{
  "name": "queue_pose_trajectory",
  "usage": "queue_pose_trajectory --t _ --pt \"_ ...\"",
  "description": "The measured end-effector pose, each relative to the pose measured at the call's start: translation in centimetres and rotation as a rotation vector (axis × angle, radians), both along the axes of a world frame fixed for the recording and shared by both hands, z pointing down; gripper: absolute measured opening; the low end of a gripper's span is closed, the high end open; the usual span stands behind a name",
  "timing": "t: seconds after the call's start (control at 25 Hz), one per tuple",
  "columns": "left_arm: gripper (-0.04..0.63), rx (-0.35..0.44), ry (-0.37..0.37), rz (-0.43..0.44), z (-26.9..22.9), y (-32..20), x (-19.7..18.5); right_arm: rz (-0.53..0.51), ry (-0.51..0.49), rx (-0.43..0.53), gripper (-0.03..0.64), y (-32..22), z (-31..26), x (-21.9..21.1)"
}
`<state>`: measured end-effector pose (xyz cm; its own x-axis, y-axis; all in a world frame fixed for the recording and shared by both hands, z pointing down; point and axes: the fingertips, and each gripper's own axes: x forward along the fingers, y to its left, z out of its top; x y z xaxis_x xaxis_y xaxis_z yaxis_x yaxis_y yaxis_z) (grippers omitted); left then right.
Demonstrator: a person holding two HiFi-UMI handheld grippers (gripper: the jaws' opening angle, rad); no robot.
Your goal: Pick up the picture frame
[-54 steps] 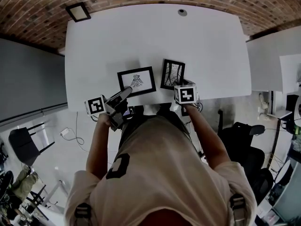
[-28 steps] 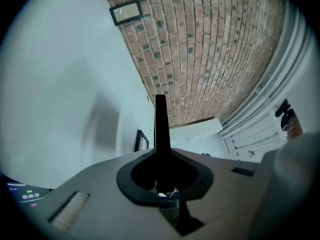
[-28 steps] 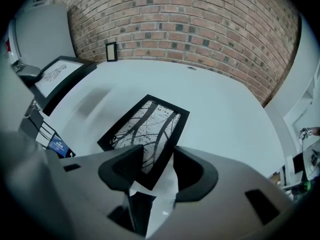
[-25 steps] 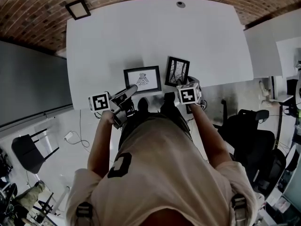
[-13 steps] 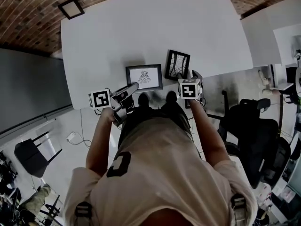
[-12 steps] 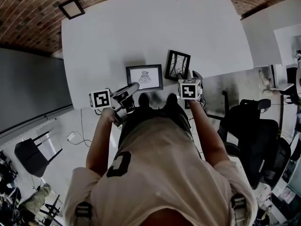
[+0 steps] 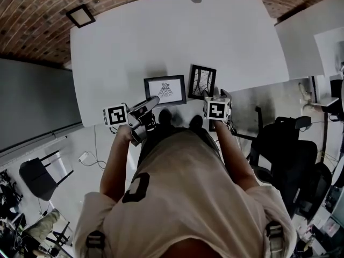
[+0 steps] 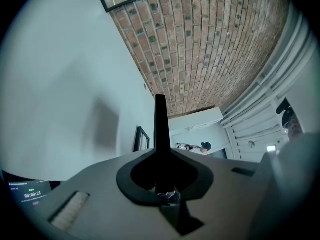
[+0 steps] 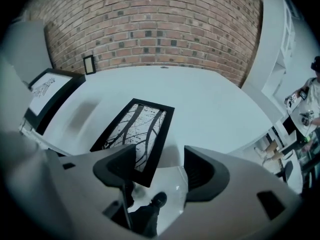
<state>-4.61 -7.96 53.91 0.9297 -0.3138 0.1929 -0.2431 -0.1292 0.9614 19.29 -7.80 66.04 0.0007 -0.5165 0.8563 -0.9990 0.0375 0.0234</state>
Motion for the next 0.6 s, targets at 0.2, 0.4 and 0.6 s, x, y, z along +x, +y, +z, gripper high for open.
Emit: queue_pose_trajectory --t 0.2,0.4,0.6 --pt "0.031 -0.043 0.042 -0.009 0.1 0.0 0.7 0.204 -0.188 -0.038 0.259 0.7 0.8 0.8" --pt "0.031 -0.077 0.069 -0.016 0.5 0.2 0.8 0.398 -0.469 -0.111 0.262 1.8 1.9 0.6" --pt "0.031 -0.075 0.074 -0.009 0.6 0.1 0.7 0.412 -0.602 -0.111 0.262 2.0 2.2 0.6"
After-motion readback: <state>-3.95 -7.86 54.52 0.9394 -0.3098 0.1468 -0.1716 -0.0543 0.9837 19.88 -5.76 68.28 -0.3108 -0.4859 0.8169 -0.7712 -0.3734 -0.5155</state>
